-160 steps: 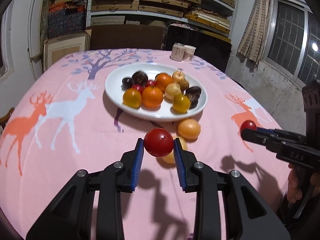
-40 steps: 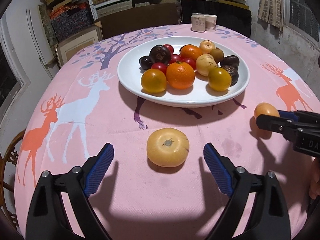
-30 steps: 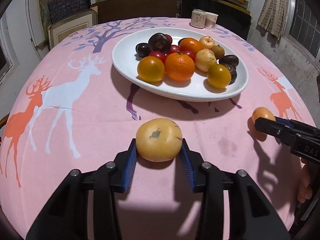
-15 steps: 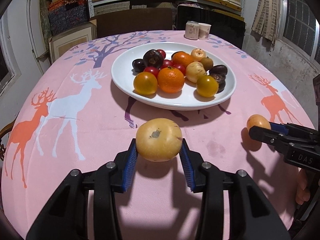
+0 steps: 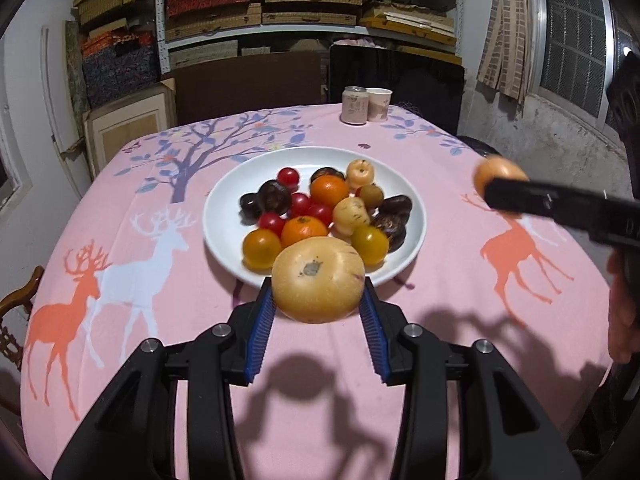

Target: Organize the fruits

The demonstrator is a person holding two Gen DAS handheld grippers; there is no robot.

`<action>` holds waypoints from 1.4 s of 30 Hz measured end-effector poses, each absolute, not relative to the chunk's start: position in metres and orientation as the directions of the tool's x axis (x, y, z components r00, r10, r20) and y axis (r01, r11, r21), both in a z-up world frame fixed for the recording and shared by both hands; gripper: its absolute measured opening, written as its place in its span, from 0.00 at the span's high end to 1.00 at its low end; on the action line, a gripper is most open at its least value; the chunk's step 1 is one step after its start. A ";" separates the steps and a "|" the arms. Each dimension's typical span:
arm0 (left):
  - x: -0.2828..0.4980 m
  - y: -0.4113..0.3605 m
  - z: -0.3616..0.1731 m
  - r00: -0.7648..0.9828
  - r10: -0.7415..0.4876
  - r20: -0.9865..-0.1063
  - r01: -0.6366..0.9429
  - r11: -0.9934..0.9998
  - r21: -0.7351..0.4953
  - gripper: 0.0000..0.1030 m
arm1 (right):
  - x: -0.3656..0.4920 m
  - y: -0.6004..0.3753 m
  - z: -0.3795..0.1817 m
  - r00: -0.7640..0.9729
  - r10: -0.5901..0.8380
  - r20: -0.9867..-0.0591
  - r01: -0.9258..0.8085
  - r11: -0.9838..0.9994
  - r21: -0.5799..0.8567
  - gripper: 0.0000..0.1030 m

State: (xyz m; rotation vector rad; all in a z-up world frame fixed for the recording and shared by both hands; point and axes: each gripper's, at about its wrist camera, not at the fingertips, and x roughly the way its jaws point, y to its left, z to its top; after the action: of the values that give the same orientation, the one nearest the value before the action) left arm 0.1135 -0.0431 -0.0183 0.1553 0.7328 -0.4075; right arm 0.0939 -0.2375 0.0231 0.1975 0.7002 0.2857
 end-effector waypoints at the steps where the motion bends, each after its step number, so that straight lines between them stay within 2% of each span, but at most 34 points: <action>1: 0.119 -0.049 -0.018 0.661 -0.315 -0.681 0.423 0.906 -0.009 0.60 | 0.104 -0.236 0.029 0.731 0.316 -0.605 -0.195 0.946 0.259 0.58; 8: 0.158 -0.086 -0.037 0.604 -0.337 -0.722 0.463 0.886 -0.027 0.60 | 0.186 -0.226 0.031 0.690 0.287 -0.665 -0.184 0.957 0.223 0.58; 16: 0.187 -0.088 -0.067 0.530 -0.326 -0.783 0.449 0.891 -0.066 0.59 | 0.254 -0.199 0.001 0.630 0.287 -0.722 -0.205 0.958 0.201 0.57; 17: 0.189 -0.086 -0.069 0.528 -0.322 -0.786 0.443 0.894 -0.068 0.54 | 0.260 -0.197 -0.004 0.619 0.296 -0.728 -0.209 0.955 0.210 0.57; 18: 0.189 -0.085 -0.069 0.535 -0.319 -0.783 0.437 0.897 -0.067 0.45 | 0.265 -0.196 -0.009 0.607 0.309 -0.732 -0.212 0.951 0.226 0.49; 19: 0.188 -0.084 -0.067 0.544 -0.319 -0.776 0.435 0.898 -0.065 0.40 | 0.268 -0.196 -0.011 0.607 0.308 -0.733 -0.203 0.951 0.232 0.42; 21: 0.184 -0.080 -0.060 0.581 -0.315 -0.751 0.426 0.904 -0.050 0.29 | 0.265 -0.199 -0.012 0.621 0.321 -0.715 -0.196 0.947 0.255 0.41; 25: 0.170 -0.071 -0.042 0.638 -0.314 -0.703 0.411 0.911 -0.033 0.22 | 0.247 -0.215 -0.009 0.635 0.313 -0.706 -0.153 0.947 0.282 0.41; 27: 0.162 -0.064 -0.036 0.654 -0.315 -0.688 0.403 0.914 -0.036 0.13 | 0.231 -0.223 -0.007 0.640 0.318 -0.700 -0.140 0.943 0.300 0.41; 34: 0.132 -0.045 -0.042 0.620 -0.305 -0.723 0.393 0.918 -0.050 0.07 | 0.148 -0.240 -0.027 0.626 0.306 -0.717 -0.089 0.942 0.324 0.28; 37: 0.115 -0.036 -0.048 0.594 -0.290 -0.750 0.375 0.925 -0.061 0.06 | 0.108 -0.243 -0.041 0.628 0.301 -0.718 -0.059 0.938 0.342 0.14; 40: 0.097 -0.027 -0.052 0.590 -0.240 -0.771 0.333 0.942 -0.038 0.05 | 0.071 -0.246 -0.049 0.643 0.264 -0.719 -0.012 0.942 0.335 0.05; 42: 0.084 -0.024 -0.050 0.610 -0.206 -0.765 0.316 0.949 -0.004 0.05 | 0.053 -0.246 -0.050 0.656 0.222 -0.721 0.009 0.953 0.301 0.04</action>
State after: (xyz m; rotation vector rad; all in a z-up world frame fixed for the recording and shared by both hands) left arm 0.0836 -0.0239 -0.0501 0.1367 0.8638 -0.3028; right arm 0.0530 -0.2459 -0.0498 0.2912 0.8495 0.1223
